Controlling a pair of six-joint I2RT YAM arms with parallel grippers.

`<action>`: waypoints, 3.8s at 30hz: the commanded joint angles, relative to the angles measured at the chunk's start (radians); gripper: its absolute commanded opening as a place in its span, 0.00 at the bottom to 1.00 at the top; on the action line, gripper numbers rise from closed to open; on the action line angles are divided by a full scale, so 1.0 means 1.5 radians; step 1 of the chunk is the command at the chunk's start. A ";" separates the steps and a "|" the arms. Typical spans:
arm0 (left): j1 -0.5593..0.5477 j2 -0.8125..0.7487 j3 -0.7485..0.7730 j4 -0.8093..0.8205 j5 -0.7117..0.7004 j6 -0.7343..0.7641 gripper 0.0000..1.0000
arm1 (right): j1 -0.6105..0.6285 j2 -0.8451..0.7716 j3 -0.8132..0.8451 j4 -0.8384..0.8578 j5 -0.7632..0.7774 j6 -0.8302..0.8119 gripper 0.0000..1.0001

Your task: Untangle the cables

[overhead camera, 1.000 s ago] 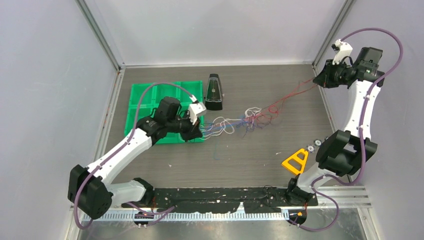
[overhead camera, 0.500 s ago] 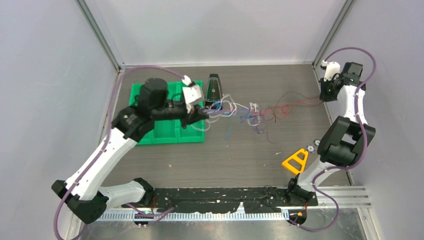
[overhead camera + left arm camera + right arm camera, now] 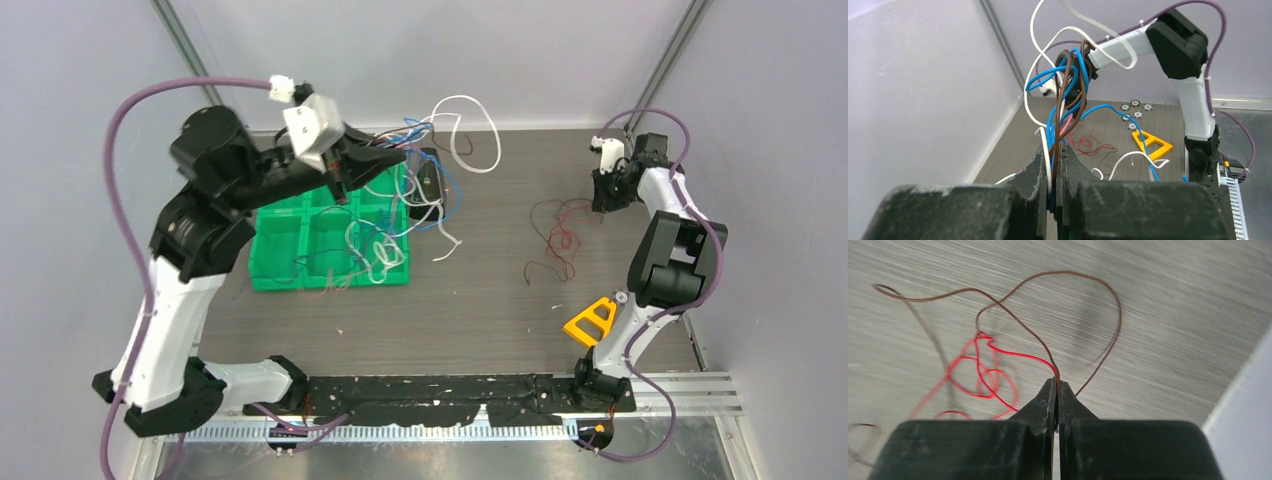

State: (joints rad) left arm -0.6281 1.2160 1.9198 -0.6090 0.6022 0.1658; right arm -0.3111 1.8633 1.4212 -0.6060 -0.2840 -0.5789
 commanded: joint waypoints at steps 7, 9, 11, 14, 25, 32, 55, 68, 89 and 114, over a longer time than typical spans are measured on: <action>-0.004 0.096 -0.025 0.099 -0.001 -0.091 0.00 | 0.008 -0.166 0.067 -0.225 -0.393 -0.001 0.05; -0.009 0.099 -0.079 0.131 -0.001 -0.102 0.00 | 0.008 -0.177 0.076 -0.246 -0.409 -0.001 0.05; -0.015 0.108 -0.132 0.152 0.005 -0.099 0.00 | 0.008 -0.188 0.105 -0.253 -0.422 0.020 0.06; -0.031 0.122 -0.226 0.172 0.001 -0.069 0.00 | 0.008 -0.205 0.157 -0.249 -0.453 0.073 0.05; -0.049 0.233 -0.381 0.208 -0.060 -0.028 0.00 | 0.024 -0.248 0.309 -0.179 -0.474 0.228 0.08; -0.052 0.211 -0.322 0.202 0.015 -0.010 0.00 | 0.062 -0.183 0.208 -0.365 -0.292 0.016 0.83; -0.079 0.199 -0.416 0.014 -0.113 0.264 0.81 | 0.176 0.010 -0.019 -0.151 0.042 -0.040 0.86; -0.056 0.139 -0.471 0.145 -0.114 0.197 0.97 | 0.256 -0.001 -0.064 -0.104 0.008 0.026 0.90; -0.068 0.233 -0.369 0.032 -0.040 0.132 0.00 | 0.397 -0.133 -0.186 0.013 -0.323 0.245 0.88; 0.019 0.089 0.190 -0.014 -0.199 0.060 0.00 | 0.502 -0.037 -0.236 0.207 -0.181 0.318 0.20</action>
State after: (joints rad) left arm -0.6373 1.4200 2.0701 -0.7944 0.3748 0.2741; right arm 0.4553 1.7939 1.0641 -0.1951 -0.6636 -0.0463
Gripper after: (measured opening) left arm 0.011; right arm 0.197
